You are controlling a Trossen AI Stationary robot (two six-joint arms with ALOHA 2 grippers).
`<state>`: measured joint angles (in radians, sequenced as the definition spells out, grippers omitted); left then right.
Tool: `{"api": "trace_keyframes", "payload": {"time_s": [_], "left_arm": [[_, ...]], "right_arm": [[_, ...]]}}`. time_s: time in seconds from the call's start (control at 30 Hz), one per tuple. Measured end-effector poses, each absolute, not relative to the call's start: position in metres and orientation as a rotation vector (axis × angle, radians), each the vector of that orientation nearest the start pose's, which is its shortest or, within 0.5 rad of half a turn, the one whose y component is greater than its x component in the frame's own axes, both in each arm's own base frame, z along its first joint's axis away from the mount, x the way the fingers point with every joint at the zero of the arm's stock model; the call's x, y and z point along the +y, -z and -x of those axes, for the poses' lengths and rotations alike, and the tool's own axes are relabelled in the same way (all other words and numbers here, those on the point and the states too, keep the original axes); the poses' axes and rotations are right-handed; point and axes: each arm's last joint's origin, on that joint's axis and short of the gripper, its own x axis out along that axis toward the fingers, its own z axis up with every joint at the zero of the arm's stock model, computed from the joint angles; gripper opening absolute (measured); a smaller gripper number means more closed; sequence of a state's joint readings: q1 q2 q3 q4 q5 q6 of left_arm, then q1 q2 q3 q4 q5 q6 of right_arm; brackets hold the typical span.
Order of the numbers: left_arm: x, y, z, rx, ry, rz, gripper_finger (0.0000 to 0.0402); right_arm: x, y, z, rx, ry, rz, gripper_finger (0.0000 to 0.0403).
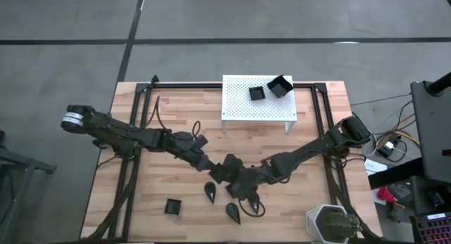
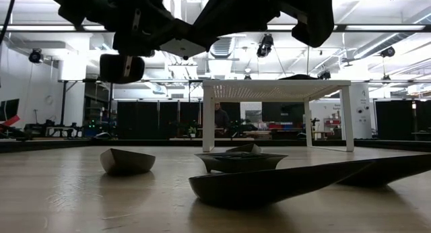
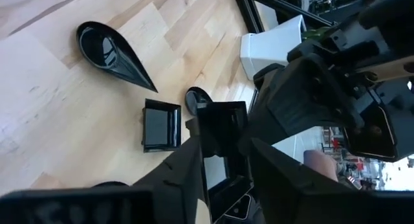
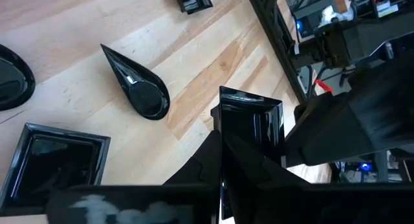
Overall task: Pick & Place Mini shaped plates
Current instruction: Stack the square plate on top of the square plate on the shelf
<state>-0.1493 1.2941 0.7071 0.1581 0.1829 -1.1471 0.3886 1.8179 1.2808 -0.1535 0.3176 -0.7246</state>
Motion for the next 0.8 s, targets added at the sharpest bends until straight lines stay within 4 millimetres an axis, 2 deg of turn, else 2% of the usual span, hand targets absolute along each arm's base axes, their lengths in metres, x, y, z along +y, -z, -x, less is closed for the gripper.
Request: {"api": "trace_keyframes", "payload": {"time_s": [0.17, 0.47, 0.8], "left_arm": [[-0.041, -0.236, -0.267, 0.541, 0.059, 1.064, 0.0146], [-0.039, -0.246, -0.260, 0.464, 0.129, 0.781, 0.0152], [-0.041, -0.251, -0.260, 0.379, 0.137, 0.548, 0.0151]], "right_arm": [[0.143, -0.224, -0.371, 0.638, -0.285, 0.935, 0.0008], [0.140, -0.221, -0.365, 0.721, -0.239, 0.863, 0.0008], [0.123, -0.241, -0.351, 0.754, -0.105, 0.808, 0.0008]]}}
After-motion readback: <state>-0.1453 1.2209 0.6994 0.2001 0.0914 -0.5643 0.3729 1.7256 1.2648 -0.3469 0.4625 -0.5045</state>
